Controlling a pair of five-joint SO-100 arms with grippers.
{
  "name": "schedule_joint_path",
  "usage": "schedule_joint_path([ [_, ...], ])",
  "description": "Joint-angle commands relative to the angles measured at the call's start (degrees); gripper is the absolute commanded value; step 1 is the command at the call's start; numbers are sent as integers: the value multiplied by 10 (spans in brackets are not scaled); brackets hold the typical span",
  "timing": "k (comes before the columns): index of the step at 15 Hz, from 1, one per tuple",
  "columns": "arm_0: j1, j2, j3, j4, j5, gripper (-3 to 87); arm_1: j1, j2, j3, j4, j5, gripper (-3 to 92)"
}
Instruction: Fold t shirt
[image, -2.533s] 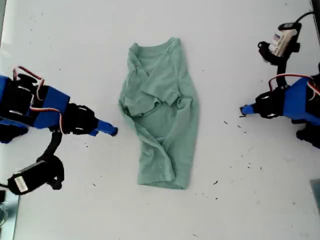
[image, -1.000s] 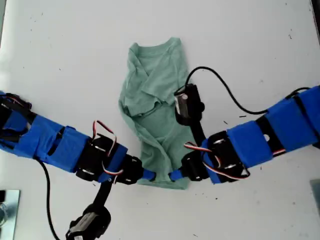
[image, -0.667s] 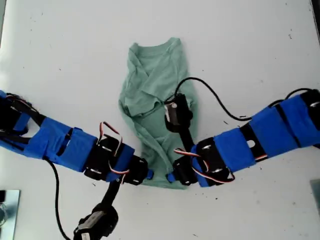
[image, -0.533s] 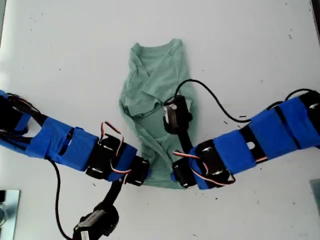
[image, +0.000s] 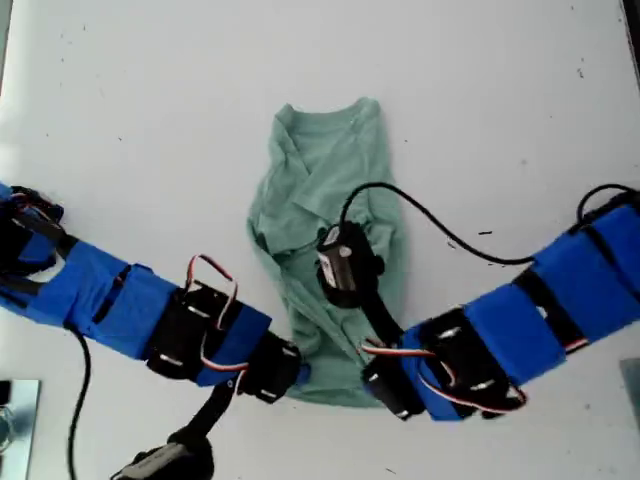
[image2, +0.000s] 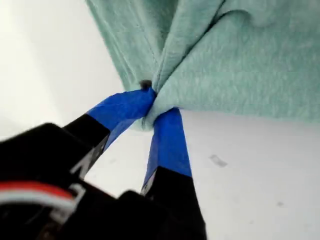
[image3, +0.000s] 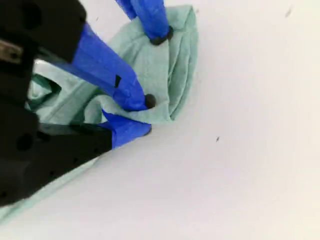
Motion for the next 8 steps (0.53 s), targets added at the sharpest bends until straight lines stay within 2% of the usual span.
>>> schedule_joint_path([
  [1,70,102,-24,1,-21,-2,-53,128,4,22,17,9],
  [4,105,112,-24,-10,-47,-2,-54,137,18,8,22,9],
  [6,80,134,-14,-3,-47,-2,-17,162,43,9,13,9],
  [8,25,156,-1,18,-4,-2,38,189,66,-4,-38,9],
])
